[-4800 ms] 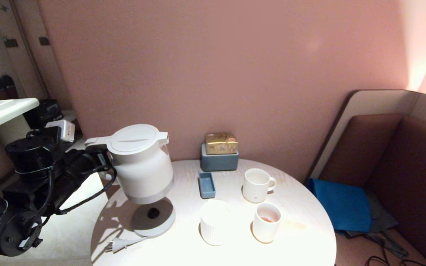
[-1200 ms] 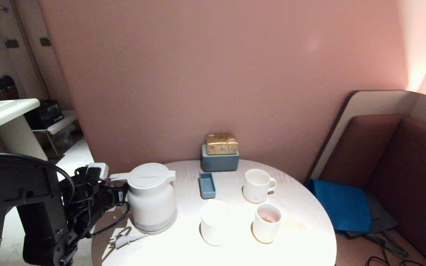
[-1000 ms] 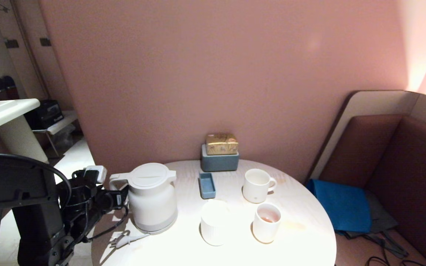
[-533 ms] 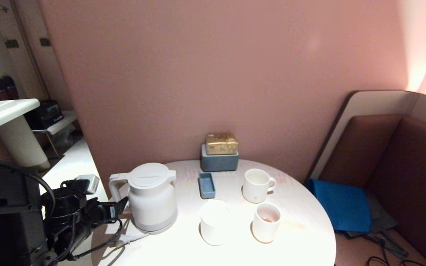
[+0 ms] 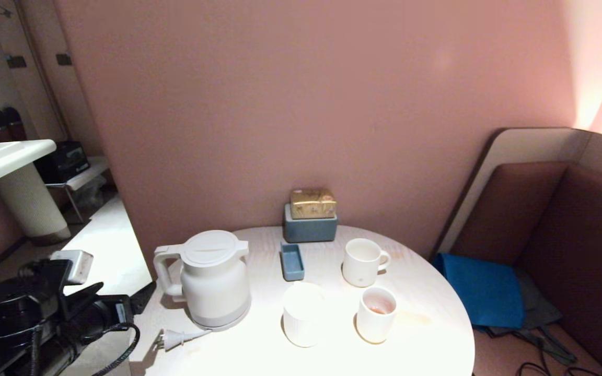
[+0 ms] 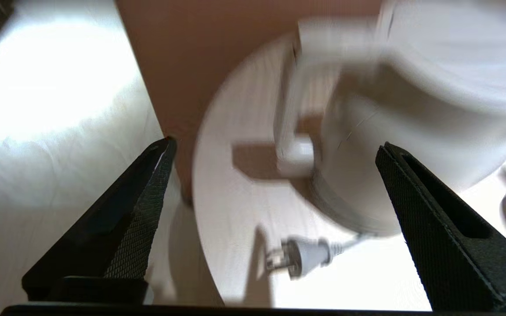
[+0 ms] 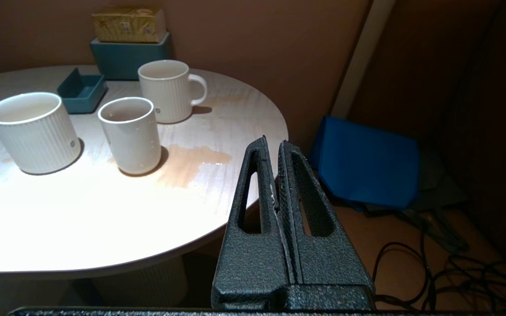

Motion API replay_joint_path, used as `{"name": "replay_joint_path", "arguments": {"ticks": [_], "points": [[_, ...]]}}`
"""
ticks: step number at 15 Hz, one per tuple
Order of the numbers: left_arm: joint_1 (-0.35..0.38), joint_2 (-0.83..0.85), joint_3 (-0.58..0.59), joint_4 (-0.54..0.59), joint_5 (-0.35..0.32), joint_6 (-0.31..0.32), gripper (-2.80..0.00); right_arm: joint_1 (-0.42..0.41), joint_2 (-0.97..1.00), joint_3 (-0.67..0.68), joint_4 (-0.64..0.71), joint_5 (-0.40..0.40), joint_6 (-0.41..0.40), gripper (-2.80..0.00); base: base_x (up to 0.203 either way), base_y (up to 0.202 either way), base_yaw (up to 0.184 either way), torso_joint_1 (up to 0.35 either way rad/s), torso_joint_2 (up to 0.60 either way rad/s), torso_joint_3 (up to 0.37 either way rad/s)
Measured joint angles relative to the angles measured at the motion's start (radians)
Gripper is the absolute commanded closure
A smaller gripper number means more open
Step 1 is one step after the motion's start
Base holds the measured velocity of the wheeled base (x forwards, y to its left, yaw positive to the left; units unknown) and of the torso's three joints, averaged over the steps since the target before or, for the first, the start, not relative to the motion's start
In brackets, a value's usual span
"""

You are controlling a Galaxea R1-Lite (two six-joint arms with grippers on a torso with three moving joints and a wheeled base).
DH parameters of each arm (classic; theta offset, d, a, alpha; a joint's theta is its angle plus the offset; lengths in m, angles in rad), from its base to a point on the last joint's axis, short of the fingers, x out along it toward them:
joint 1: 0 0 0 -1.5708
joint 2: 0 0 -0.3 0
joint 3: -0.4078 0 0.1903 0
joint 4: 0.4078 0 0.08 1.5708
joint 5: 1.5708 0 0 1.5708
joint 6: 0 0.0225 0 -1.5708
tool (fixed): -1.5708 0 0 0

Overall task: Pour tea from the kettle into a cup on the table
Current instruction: Pick up the cup

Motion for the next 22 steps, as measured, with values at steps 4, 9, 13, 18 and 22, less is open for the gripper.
{"name": "replay_joint_path", "arguments": {"ticks": [4,9,13,18,22], "points": [[0.027,-0.264,0.026,0.087,0.006,0.011,-2.8,0.0,0.0,0.0,0.0,0.0,0.0,0.0,0.0,0.0,0.0,0.0,0.0,0.0],[0.036,-0.669,0.03,0.453,0.009,0.129,-2.8,0.0,0.0,0.0,0.0,0.0,0.001,0.0,0.0,0.0,0.0,0.0,0.0,0.0],[0.037,-1.036,-0.03,0.891,0.007,0.16,-2.8,0.0,0.0,0.0,0.0,0.0,0.0,0.0,0.0,0.0,0.0,0.0,0.0,0.0],[0.036,-1.422,-0.096,1.358,0.0,0.17,-2.8,0.0,0.0,0.0,0.0,0.0,0.0,0.0,0.0,0.0,0.0,0.0,0.0,0.0],[0.036,-1.628,-0.065,1.451,0.002,0.171,-2.8,0.0,0.0,0.0,0.0,0.0,0.0,0.0,0.0,0.0,0.0,0.0,0.0,0.0]]}}
